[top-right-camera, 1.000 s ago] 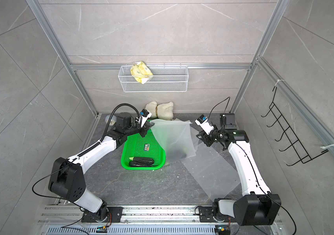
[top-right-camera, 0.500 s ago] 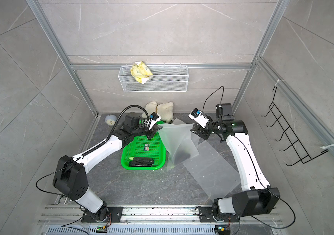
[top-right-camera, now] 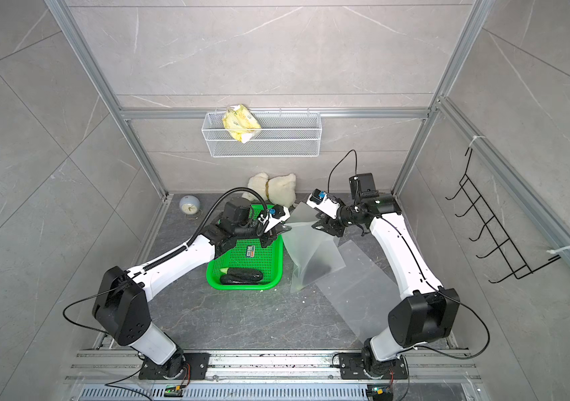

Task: Place the eggplant in a zip-top bag and seal the zipper
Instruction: Place the zipper food storage bag at the center of the board.

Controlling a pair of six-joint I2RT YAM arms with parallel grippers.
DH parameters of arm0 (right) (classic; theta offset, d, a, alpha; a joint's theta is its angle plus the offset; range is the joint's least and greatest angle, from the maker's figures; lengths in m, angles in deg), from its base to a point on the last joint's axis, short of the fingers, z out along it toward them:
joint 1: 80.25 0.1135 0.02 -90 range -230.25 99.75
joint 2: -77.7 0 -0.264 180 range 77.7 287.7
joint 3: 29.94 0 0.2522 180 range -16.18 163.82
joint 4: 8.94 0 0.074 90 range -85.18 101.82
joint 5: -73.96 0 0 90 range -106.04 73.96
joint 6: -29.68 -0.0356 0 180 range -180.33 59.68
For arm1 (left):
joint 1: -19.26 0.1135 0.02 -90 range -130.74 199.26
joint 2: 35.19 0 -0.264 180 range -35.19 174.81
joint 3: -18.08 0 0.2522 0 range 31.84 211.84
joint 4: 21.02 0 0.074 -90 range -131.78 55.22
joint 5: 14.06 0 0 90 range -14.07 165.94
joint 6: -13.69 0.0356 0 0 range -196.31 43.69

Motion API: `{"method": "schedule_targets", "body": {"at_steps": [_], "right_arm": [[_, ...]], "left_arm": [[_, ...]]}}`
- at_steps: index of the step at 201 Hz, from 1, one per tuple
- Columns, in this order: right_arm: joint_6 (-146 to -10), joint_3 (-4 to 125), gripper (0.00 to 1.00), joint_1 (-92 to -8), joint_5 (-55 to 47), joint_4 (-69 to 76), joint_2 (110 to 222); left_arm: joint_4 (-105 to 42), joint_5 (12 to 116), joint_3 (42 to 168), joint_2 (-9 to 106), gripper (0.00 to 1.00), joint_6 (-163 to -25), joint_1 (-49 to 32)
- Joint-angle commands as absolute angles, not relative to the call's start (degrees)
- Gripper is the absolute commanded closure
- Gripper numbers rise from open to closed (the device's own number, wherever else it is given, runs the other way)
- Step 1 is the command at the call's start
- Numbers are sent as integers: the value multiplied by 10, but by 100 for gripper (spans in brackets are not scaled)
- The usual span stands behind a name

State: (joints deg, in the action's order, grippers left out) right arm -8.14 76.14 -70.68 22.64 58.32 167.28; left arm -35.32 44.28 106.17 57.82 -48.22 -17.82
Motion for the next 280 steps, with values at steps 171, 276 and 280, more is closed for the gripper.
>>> {"method": "schedule_targets", "body": {"at_steps": [171, 276, 280], "right_arm": [[-273, 734, 100, -708, 193, 545, 1670], [-445, 854, 100, -780, -19, 586, 1633], [-447, 863, 100, -783, -24, 591, 1634]], "left_arm": [[-284, 485, 1050, 545, 60, -509, -178], [-207, 538, 1010, 541, 31, -618, -144], [-207, 539, 1009, 542, 31, -620, -144]]}}
